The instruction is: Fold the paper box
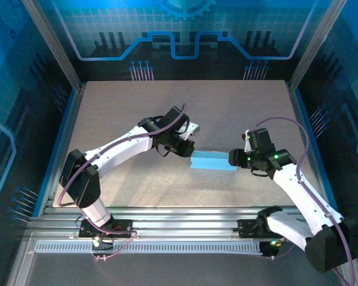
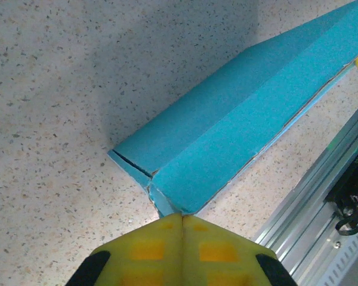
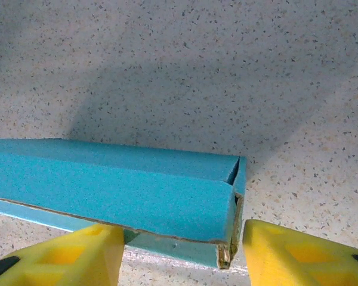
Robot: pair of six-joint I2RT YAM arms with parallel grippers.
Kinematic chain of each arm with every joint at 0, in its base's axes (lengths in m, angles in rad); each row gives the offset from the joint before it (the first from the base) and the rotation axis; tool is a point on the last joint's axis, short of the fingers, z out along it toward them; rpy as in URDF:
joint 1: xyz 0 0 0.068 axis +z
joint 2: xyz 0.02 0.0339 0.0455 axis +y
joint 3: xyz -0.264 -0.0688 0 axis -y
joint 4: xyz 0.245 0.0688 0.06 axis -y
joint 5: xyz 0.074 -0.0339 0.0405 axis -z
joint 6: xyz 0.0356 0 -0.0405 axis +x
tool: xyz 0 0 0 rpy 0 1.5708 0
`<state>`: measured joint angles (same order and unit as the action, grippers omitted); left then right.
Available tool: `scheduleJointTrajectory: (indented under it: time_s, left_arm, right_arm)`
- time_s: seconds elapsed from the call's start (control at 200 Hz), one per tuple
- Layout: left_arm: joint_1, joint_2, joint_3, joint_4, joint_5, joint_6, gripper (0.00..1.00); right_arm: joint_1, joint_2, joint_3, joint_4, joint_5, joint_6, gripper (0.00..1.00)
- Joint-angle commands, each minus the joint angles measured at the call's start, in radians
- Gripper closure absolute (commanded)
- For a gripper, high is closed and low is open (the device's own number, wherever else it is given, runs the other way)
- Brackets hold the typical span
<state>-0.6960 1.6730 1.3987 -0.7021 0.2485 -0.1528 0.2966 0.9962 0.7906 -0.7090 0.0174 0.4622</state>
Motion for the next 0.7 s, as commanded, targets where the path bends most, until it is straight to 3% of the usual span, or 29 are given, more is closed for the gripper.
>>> scheduleJointTrajectory:
  time_s: [0.0, 0.696]
  left_arm:
    - [0.01, 0.01, 0.029, -0.014, 0.056, -0.04, 1.0]
    - [0.055, 0.041, 0.038, 0.016, 0.168, -0.141, 1.0]
  right_arm:
    - [-0.015, 0.005, -0.02, 0.011, -0.008, -0.011, 0.45]
    - [-0.016, 0.019, -0.046, 0.029, -0.019, -0.019, 0.52]
